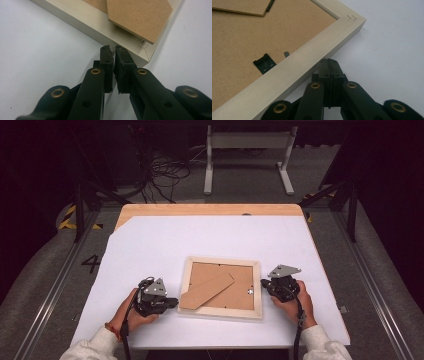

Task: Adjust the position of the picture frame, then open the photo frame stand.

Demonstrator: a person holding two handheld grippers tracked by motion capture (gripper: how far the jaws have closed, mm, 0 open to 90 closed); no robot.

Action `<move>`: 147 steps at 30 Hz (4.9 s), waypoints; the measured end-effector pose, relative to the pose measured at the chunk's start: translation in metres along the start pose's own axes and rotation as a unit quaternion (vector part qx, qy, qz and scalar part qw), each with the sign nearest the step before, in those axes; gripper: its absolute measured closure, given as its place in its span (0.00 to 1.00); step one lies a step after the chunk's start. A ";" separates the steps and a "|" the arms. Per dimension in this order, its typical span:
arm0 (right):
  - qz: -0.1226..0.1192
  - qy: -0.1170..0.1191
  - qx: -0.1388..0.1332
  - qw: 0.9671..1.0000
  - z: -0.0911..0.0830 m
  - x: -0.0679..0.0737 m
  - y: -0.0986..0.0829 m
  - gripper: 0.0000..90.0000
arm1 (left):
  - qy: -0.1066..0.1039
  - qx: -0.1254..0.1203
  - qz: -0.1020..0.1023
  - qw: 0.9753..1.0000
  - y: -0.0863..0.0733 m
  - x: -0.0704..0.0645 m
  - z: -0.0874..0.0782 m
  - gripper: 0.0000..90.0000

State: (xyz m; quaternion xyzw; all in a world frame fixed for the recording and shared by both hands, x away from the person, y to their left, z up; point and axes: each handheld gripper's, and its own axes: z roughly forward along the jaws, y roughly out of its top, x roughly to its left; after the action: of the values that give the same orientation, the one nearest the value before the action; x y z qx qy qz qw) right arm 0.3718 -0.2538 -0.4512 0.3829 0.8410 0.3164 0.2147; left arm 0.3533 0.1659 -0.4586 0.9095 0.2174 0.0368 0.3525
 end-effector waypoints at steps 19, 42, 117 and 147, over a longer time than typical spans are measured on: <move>-0.006 0.010 -0.004 1.000 -0.002 -0.001 -0.002 1.00 | 0.002 -0.005 0.005 1.000 -0.001 -0.002 0.000 0.93; -0.012 0.012 -0.004 1.000 -0.003 0.001 -0.004 1.00 | -0.024 0.002 0.009 1.000 0.006 -0.017 -0.013 0.44; 0.055 0.114 -0.060 0.990 -0.024 0.008 -0.004 0.32 | -0.089 -0.100 -0.067 0.989 0.048 -0.002 0.007 0.73; 0.061 0.124 -0.140 0.980 -0.021 0.001 0.008 0.46 | -0.039 -0.132 -0.018 0.990 0.060 -0.015 -0.009 0.81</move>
State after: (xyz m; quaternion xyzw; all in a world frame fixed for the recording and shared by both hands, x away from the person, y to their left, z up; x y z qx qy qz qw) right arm 0.3623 -0.2564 -0.4312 0.3576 0.7832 0.4889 0.1403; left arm 0.3600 0.1260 -0.4110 0.8518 0.2134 0.0228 0.4780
